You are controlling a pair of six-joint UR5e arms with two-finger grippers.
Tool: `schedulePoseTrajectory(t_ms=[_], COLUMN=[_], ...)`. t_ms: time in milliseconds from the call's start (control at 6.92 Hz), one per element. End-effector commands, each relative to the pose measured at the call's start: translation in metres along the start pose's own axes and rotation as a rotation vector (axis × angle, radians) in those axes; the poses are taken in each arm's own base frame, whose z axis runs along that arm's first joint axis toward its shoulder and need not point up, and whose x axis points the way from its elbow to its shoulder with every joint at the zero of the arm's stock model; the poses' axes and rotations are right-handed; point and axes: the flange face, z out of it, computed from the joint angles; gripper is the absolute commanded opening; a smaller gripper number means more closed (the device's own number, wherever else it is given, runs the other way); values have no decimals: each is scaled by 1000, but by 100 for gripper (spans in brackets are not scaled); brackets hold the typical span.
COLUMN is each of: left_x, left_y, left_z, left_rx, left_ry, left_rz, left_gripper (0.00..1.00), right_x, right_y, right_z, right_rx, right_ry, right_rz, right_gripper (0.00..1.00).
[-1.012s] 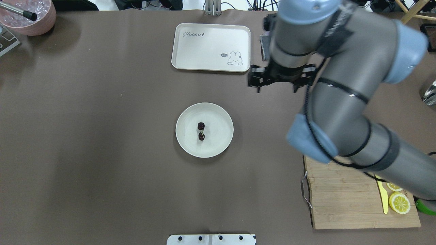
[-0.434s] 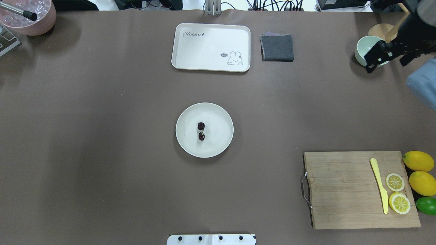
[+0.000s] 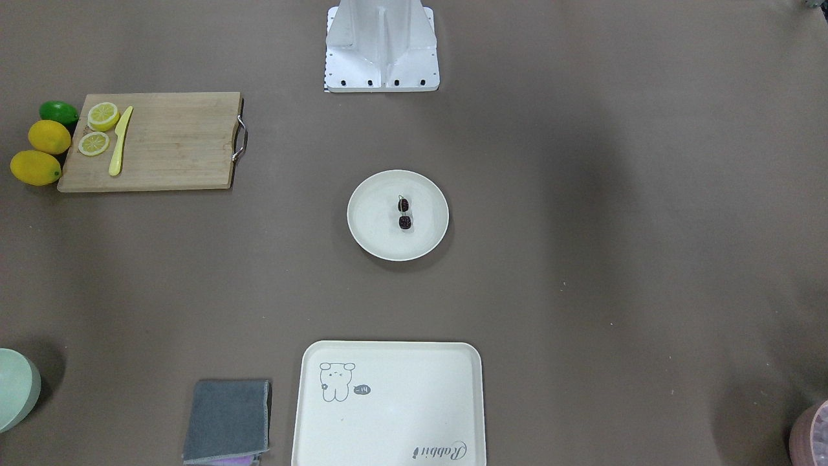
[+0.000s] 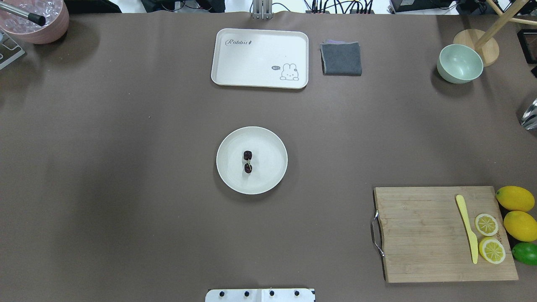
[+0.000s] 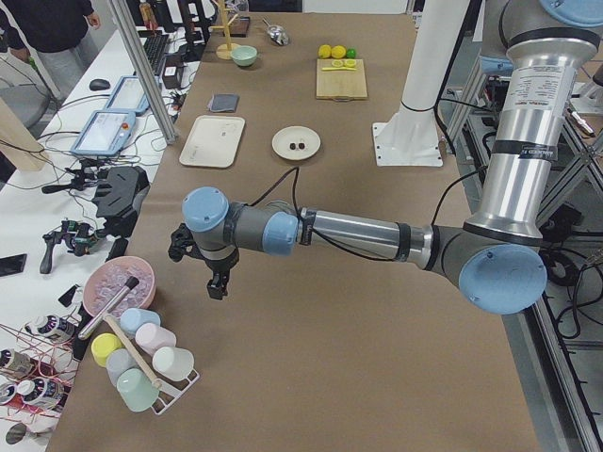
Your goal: Place red cherry on plate
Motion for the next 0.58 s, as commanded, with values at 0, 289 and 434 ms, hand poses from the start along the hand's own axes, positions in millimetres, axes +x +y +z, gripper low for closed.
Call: schedulePoseTrajectory(t_ms=[0, 289, 434], left_x=[6, 10, 13], left_y=[42, 83, 102], left_z=[-2, -6, -7], left_rx=[19, 18, 14], left_ry=[2, 75, 107], left_rz=[20, 5, -2], left_gripper=[98, 98, 98], right_x=[57, 42, 45], right_y=[20, 65, 92], right_z=[-9, -10, -7], right_rx=[8, 33, 44], right_ry=[-4, -24, -49], right_rz=[-36, -27, -4], right_gripper=[100, 100, 100])
